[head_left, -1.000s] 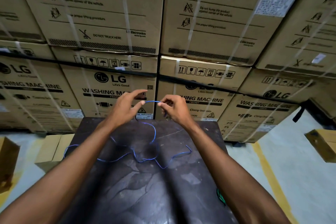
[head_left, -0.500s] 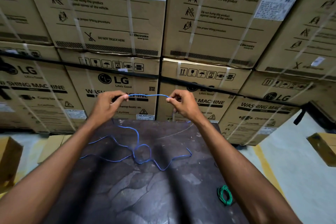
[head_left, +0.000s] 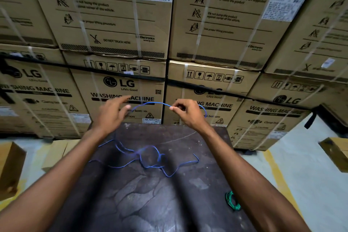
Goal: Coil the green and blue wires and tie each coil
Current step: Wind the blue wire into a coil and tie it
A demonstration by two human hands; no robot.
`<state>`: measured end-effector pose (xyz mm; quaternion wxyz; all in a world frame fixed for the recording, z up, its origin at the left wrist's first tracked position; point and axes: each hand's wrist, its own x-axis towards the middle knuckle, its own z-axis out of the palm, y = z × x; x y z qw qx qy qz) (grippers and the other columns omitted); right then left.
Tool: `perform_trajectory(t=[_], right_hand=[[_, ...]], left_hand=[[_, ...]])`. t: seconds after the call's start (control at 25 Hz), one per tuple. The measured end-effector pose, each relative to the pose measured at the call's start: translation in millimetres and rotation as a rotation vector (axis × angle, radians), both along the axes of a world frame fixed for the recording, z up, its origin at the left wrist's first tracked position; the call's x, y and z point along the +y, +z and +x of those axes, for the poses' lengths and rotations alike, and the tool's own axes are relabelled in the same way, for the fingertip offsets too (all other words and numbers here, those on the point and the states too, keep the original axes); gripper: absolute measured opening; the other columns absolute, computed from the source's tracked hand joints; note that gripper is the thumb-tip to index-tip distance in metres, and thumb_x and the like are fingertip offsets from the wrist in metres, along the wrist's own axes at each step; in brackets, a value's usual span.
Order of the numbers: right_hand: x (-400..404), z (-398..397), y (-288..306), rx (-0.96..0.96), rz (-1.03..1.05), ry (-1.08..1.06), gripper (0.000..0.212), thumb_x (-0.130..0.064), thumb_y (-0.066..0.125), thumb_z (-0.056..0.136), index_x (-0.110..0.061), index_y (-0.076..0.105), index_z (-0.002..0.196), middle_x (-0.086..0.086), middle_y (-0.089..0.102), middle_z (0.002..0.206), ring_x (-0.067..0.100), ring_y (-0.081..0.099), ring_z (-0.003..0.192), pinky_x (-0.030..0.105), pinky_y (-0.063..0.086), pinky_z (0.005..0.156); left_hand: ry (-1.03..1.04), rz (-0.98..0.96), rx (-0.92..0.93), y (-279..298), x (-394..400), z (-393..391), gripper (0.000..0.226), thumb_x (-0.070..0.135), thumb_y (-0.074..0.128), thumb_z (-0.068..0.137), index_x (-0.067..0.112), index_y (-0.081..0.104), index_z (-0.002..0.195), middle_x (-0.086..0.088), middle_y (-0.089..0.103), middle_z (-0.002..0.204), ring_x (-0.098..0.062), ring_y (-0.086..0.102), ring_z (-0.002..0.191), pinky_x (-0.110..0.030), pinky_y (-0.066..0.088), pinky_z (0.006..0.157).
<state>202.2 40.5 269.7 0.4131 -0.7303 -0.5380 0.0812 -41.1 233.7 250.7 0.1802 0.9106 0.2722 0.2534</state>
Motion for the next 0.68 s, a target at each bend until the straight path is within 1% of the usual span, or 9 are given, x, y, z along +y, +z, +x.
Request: perform_trajectory(t=[0.04,0.12,0.2,0.28,0.32,0.4,0.48,0.6,0.68], right_hand=[[3.5,-6.3,1.9,0.008,-0.002,0.011,0.017,-0.026,0.072,0.092,-0.015,0.073,0.079,0.008,0.066,0.063,0.004,0.045,0.054,0.028,0.038,0.052],[7.2,-15.8,6.2,0.019,-0.005,0.037,0.018,-0.029,0.071,0.093,-0.017,0.072,0.079,0.005,0.066,0.063,0.013,0.052,0.052,0.032,0.046,0.051],[7.0,-22.1,11.1,0.027,0.009,0.05,0.019,-0.032,0.071,0.093,-0.019,0.071,0.08,0.003,0.067,0.063,0.023,0.06,0.055,0.038,0.051,0.052],[4.5,-22.3,15.7,0.038,0.015,0.054,0.021,-0.033,0.072,0.092,-0.018,0.07,0.078,0.001,0.067,0.063,0.022,0.061,0.055,0.037,0.051,0.052],[2.5,-19.9,17.4,0.039,0.003,0.054,0.022,-0.033,0.073,0.092,-0.016,0.069,0.077,-0.001,0.065,0.061,0.016,0.057,0.052,0.034,0.048,0.051],[-4.7,-9.0,19.6,-0.001,-0.038,0.04,0.029,-0.033,0.074,0.091,-0.014,0.064,0.071,-0.007,0.056,0.056,0.004,0.044,0.05,0.028,0.038,0.05],[-14.7,7.4,16.8,-0.068,-0.081,0.017,0.037,-0.036,0.071,0.092,-0.015,0.057,0.066,-0.008,0.048,0.054,0.004,0.036,0.052,0.029,0.031,0.052],[-25.4,14.4,13.9,-0.087,-0.084,0.019,0.044,-0.045,0.062,0.097,-0.016,0.051,0.065,-0.007,0.044,0.055,0.007,0.035,0.053,0.03,0.028,0.053],[-24.5,4.5,18.0,-0.108,-0.061,0.047,0.047,-0.045,0.057,0.101,-0.014,0.044,0.067,-0.006,0.04,0.057,0.007,0.032,0.055,0.032,0.028,0.053]], left_hand=[[-0.051,0.016,0.001,4.4,-15.0,14.3,0.042,0.042,0.046,0.102,0.029,0.055,0.141,-0.003,0.068,0.131,-0.025,0.062,0.116,-0.044,0.049,0.098],[-0.16,0.004,-0.033,13.6,-40.8,39.3,0.038,0.043,0.043,0.102,0.03,0.061,0.133,0.001,0.071,0.124,-0.02,0.062,0.109,-0.042,0.05,0.095],[-0.212,-0.047,-0.082,21.1,-59.4,54.0,0.031,0.041,0.044,0.102,0.023,0.068,0.109,0.0,0.073,0.094,-0.019,0.064,0.085,-0.04,0.052,0.077],[-0.238,-0.119,-0.138,23.4,-66.1,58.6,0.028,0.039,0.046,0.101,0.018,0.064,0.094,-0.002,0.063,0.071,-0.02,0.058,0.065,-0.037,0.045,0.061],[-0.238,-0.141,-0.16,22.3,-65.2,57.6,0.027,0.038,0.047,0.101,0.019,0.063,0.091,-0.003,0.061,0.068,-0.021,0.057,0.063,-0.036,0.041,0.059],[-0.221,-0.166,-0.209,20.1,-55.1,51.7,0.025,0.037,0.05,0.102,0.022,0.063,0.087,-0.003,0.062,0.069,-0.023,0.059,0.065,-0.036,0.042,0.06],[-0.16,-0.181,-0.257,21.4,-37.4,41.9,0.023,0.037,0.051,0.102,0.028,0.062,0.084,0.0,0.062,0.071,-0.022,0.059,0.067,-0.036,0.044,0.062],[-0.072,-0.097,-0.184,24.5,-15.9,28.9,0.022,0.043,0.049,0.102,0.033,0.061,0.086,0.002,0.062,0.068,-0.02,0.059,0.064,-0.038,0.045,0.06],[-0.027,-0.024,-0.08,28.7,-17.1,28.0,0.019,0.038,0.049,0.104,0.034,0.063,0.093,0.008,0.058,0.065,-0.013,0.055,0.06,-0.034,0.042,0.058]])
